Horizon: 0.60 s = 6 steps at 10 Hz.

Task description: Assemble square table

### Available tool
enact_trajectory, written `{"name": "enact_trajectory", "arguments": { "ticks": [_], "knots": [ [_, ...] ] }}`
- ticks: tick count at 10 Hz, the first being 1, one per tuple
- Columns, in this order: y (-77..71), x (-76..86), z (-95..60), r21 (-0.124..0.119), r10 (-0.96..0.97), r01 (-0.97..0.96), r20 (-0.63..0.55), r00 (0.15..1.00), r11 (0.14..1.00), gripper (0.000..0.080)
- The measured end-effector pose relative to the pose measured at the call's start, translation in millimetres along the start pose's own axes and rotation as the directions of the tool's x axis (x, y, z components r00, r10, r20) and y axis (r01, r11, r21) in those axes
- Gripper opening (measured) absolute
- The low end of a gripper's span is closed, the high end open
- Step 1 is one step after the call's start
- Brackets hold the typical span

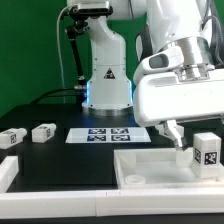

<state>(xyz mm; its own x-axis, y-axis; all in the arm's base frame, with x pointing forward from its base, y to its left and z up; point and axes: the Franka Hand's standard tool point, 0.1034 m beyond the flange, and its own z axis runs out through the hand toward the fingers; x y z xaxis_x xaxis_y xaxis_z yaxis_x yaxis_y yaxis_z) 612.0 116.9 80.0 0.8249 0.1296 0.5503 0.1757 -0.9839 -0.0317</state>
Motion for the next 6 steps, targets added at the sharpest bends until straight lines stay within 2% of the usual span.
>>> {"name": "enact_trajectory", "arguments": {
  "ticks": [2, 3, 5, 6],
  "knots": [
    [2.3, -1.2, 0.4, -0.001, 0.002, -0.002, 0.016, 1.000, 1.000, 0.0648],
    [7.4, -0.5, -0.5, 0.000, 0.007, -0.008, 0.075, 0.997, 1.000, 0.0648],
    [15.2, 12.4, -3.1, -0.002, 0.015, -0.014, 0.130, 0.991, 1.000, 0.0648],
    [17.2, 12.1, -2.0, -0.001, 0.020, -0.020, 0.168, 0.986, 1.000, 0.0648]
  ]
}}
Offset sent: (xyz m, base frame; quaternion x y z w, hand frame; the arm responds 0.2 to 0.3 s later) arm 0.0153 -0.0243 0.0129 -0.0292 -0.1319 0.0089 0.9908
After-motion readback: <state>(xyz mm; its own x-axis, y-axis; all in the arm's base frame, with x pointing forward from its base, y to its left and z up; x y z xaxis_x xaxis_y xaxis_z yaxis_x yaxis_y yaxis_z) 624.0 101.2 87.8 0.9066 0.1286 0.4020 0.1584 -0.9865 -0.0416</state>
